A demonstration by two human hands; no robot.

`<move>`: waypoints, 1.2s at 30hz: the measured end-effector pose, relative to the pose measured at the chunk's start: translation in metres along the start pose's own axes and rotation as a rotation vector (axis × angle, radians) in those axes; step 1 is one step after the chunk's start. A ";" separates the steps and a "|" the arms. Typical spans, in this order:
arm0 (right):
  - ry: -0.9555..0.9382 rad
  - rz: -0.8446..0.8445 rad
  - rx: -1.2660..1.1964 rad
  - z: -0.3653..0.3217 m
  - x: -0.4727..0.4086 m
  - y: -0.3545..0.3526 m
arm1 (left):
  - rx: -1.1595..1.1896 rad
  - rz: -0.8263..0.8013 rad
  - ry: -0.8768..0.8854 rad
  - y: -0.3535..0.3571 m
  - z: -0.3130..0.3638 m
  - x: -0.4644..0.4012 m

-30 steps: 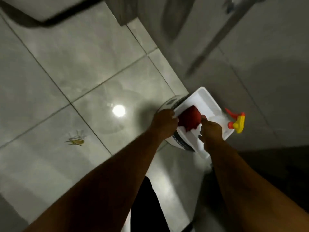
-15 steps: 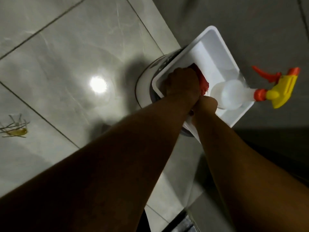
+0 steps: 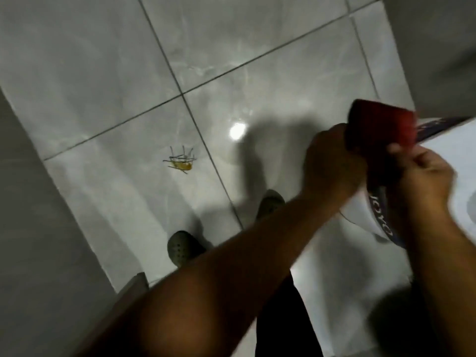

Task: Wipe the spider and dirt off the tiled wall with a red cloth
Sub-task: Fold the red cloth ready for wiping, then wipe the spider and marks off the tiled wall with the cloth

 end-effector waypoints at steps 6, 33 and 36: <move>-0.017 -0.294 0.154 0.032 0.064 0.194 | 0.064 0.217 -0.217 -0.172 -0.127 0.007; -0.962 -0.627 1.121 0.275 0.106 0.460 | -0.886 0.403 -0.345 -0.359 -0.564 0.020; -1.101 -0.762 1.298 0.311 0.123 0.487 | -0.988 0.389 -0.267 -0.348 -0.578 -0.002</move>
Point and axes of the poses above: each hand's wrist, its own x-axis away from the middle knuckle, its own y-axis out of the palm, z = x × y, the point moved 10 cm from there along -x, towards the middle knuckle, and after that the axes turned 6 degrees about -x, right-handed, at the moved point
